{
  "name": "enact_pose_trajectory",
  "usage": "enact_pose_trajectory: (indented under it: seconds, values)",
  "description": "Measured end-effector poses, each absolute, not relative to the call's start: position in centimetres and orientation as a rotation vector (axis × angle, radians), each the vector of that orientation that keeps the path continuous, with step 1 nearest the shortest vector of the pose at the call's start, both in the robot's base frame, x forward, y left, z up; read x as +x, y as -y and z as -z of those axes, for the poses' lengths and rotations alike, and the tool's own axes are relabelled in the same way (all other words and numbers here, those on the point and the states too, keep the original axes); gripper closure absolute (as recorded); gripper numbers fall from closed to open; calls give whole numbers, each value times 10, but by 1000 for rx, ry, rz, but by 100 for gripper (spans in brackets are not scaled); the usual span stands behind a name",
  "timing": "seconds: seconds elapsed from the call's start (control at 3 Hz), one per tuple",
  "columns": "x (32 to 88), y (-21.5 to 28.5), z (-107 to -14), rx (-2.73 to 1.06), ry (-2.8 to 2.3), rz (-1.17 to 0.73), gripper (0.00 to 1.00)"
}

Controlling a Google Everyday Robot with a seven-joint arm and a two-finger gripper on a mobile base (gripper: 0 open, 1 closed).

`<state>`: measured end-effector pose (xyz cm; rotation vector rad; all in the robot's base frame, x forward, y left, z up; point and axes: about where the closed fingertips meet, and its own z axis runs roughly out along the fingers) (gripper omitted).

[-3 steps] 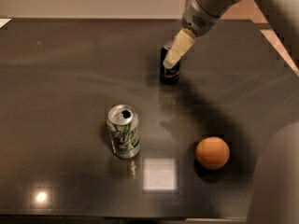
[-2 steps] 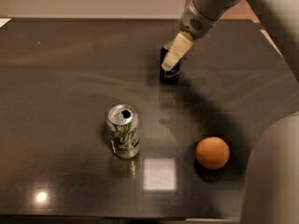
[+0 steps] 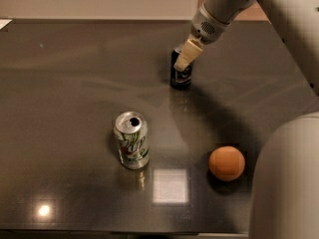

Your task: Move pepsi can near 7up can

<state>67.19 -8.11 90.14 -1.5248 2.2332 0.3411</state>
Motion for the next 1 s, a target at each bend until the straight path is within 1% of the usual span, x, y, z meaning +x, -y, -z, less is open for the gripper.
enact_pose_trajectory:
  seconds: [0.67,1.0]
  values:
    - [663,82,-911,-1561,-2193,-373,87]
    - [636,76,-924,-1650,-2120,-414,100]
